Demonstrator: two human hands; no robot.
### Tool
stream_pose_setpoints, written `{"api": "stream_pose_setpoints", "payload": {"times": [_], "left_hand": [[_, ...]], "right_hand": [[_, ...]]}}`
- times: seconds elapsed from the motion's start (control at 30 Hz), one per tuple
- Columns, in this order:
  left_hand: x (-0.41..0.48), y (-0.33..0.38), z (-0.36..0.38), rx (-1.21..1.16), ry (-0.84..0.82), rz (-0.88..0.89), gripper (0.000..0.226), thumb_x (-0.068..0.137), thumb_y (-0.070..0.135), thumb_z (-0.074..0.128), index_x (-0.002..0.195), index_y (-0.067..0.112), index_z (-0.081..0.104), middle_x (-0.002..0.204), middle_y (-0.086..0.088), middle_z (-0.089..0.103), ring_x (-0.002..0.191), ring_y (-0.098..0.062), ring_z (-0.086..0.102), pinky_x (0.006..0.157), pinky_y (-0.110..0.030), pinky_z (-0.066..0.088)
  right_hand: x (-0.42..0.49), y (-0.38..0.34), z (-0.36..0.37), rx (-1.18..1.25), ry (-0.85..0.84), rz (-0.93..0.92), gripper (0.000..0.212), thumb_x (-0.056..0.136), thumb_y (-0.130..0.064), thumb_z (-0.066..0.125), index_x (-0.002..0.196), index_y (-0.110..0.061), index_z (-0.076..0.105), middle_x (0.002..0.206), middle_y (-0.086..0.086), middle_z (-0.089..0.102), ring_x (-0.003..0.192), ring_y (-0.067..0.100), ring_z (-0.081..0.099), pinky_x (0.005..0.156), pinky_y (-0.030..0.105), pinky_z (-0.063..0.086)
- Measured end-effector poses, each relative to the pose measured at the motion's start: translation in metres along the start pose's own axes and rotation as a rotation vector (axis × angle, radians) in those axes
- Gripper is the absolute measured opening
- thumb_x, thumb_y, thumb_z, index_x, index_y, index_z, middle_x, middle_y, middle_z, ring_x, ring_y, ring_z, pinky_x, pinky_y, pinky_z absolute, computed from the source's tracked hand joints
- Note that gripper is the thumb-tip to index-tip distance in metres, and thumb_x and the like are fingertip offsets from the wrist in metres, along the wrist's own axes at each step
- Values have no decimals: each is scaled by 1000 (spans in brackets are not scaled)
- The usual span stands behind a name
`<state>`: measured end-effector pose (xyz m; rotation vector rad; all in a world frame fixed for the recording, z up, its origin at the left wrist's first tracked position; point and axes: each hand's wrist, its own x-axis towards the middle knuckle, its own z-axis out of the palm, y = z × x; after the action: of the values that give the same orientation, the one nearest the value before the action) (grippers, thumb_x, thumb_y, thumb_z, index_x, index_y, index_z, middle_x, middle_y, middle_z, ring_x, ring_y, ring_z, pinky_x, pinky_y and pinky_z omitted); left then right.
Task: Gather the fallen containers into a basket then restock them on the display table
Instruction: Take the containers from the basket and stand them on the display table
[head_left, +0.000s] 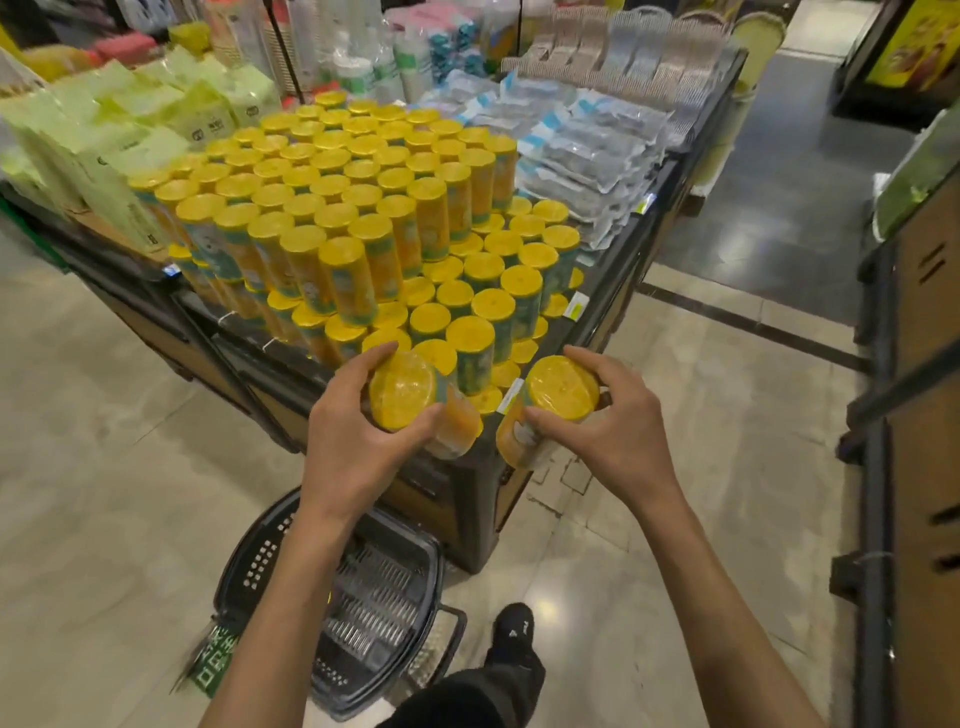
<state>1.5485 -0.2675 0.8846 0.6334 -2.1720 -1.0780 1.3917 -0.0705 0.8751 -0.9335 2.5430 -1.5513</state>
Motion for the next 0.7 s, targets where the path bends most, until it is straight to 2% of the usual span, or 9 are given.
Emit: {"api": "stream_pose_setpoints", "payload": {"times": [0.1,0.2,0.33,0.47,0.57,0.7], "left_hand": [[32,1,29,2,-15,-12,77,66,60,75,133,28,55,127,11,59,116,-8,56,97,-36,51],[64,7,60,6,-43,-35,74,68,47,86,132,26,56,125,10,59,113,-10,57,92,-28,49],[104,10,100,43,-70,-21,69,71,38,84,132,25,56,124,11,58,112,-8,55,89,-20,44],[138,17,129,55,-88,-51,75,68,48,85,133,27,55,126,14,57,113,-6,54,89,-21,43],[162,21,151,97,-66,-63,76,64,59,74,132,30,55,124,19,56,109,-2,52,88,-21,44],[193,23,183,162,-17,-124,81,63,67,68,135,34,51,129,19,52,115,-5,51,93,-29,45]], "right_hand": [[37,16,-14,-15,-8,-3,75,64,-49,87,131,-33,57,112,-36,46,112,8,51,92,36,51],[74,33,-29,-32,-33,-10,75,62,-52,86,130,-35,58,114,-35,48,113,7,52,92,36,51],[124,61,-41,-64,-60,-6,76,64,-51,86,131,-32,57,113,-30,49,114,9,50,92,35,50],[170,85,-50,-61,-98,-2,77,64,-53,85,132,-33,56,116,-24,53,113,7,49,91,36,50],[209,106,-54,-57,-145,-16,75,64,-53,85,131,-34,56,118,-21,53,114,8,49,94,36,49],[262,132,-59,-30,-225,-42,75,66,-48,86,132,-34,54,114,-22,49,115,8,46,91,22,41]]}}
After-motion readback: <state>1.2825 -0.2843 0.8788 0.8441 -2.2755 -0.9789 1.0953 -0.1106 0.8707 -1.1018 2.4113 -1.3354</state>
